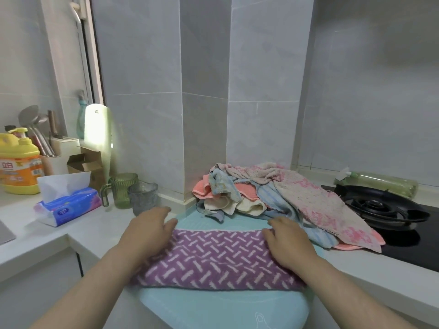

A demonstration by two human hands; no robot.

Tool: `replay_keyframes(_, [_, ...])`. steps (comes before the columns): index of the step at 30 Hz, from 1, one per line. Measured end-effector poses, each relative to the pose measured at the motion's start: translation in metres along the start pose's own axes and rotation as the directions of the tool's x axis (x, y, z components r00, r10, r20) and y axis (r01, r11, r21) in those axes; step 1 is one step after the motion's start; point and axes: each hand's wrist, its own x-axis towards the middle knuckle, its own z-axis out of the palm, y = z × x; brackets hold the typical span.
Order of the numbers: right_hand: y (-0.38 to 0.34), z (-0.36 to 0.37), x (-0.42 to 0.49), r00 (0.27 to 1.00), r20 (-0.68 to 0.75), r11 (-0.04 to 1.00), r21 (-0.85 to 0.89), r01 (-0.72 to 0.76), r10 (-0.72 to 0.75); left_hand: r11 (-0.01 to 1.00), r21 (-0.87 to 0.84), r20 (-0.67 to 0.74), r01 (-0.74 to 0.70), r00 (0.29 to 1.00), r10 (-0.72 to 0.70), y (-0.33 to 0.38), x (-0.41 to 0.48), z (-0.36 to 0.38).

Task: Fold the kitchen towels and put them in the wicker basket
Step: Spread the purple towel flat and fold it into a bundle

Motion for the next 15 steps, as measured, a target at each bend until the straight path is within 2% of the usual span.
replay_keyframes(3, [-0.038,-0.007,-0.024,0.982,0.100,0.985,0.079,0.155,-0.163,0.979,0.074,0.159,-0.191,0.971,0.178,0.038,-0.029,0.003])
replay_keyframes(5, [-0.052,-0.001,-0.032,0.956,0.216,0.980,0.053,0.190,-0.197,0.969,0.136,0.291,-0.207,0.943,0.160,0.046,-0.038,0.014])
replay_keyframes(7, [-0.051,0.008,-0.038,0.934,0.325,0.988,0.000,0.155,-0.146,0.973,0.159,0.389,-0.167,0.917,0.094,0.039,-0.045,0.024])
replay_keyframes(9, [-0.042,0.012,-0.041,0.925,0.368,0.994,-0.006,0.107,-0.097,0.976,0.150,0.414,-0.157,0.907,0.082,0.030,-0.050,0.030])
replay_keyframes(13, [-0.040,0.008,-0.042,0.919,0.383,0.996,0.011,0.093,-0.090,0.971,0.167,0.401,-0.171,0.911,0.092,0.031,-0.053,0.029])
replay_keyframes(15, [-0.038,0.008,-0.045,0.945,0.323,0.992,0.122,0.020,-0.059,0.970,0.179,0.415,-0.163,0.907,0.076,0.033,-0.053,0.026])
